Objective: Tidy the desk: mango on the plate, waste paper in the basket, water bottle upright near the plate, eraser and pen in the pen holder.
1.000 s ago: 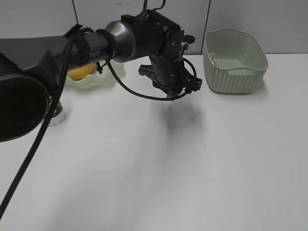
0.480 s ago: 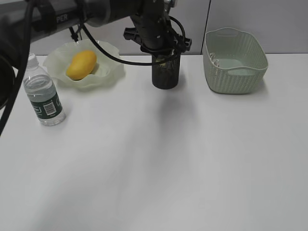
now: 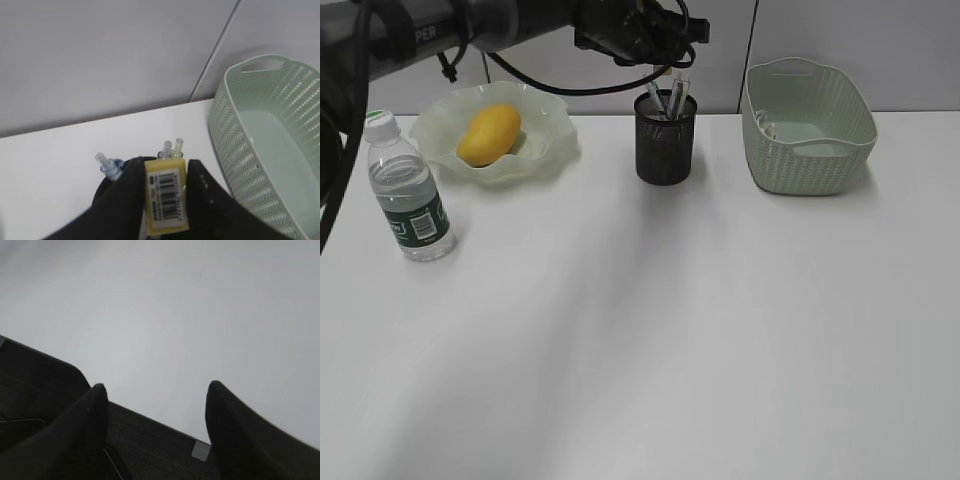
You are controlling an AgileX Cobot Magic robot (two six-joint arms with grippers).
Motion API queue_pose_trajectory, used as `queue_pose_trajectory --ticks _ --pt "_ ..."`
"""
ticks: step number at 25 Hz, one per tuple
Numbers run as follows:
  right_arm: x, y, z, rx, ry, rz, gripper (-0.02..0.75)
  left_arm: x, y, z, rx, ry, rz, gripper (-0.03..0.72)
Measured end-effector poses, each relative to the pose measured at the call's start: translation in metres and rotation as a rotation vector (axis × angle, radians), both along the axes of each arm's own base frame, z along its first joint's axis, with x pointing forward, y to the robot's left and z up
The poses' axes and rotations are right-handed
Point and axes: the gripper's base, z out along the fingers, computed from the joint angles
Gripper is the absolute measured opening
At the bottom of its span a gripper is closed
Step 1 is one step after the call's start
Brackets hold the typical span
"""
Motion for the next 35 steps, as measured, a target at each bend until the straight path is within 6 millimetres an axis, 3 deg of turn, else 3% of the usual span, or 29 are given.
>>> queue_pose_trajectory --ticks 10,16,23,26,35 --pt "0.000 0.000 0.000 0.001 -0.001 0.000 0.489 0.011 -0.007 -0.043 0.013 -0.014 -0.017 0.232" --pt "0.000 0.000 0.000 0.000 0.000 0.000 0.489 0.009 -0.010 -0.044 0.076 -0.040 -0.036 0.354" --pt "0.000 0.000 0.000 0.000 0.000 0.000 0.489 0.006 -0.008 -0.047 0.116 0.010 -0.022 0.431" --pt "0.000 0.000 0.000 0.000 0.000 0.000 0.489 0.002 -0.005 -0.034 0.119 0.025 -0.010 0.437" --pt "0.000 0.000 0.000 0.001 -0.001 0.000 0.489 -0.029 0.014 0.049 0.104 0.087 0.023 0.439"
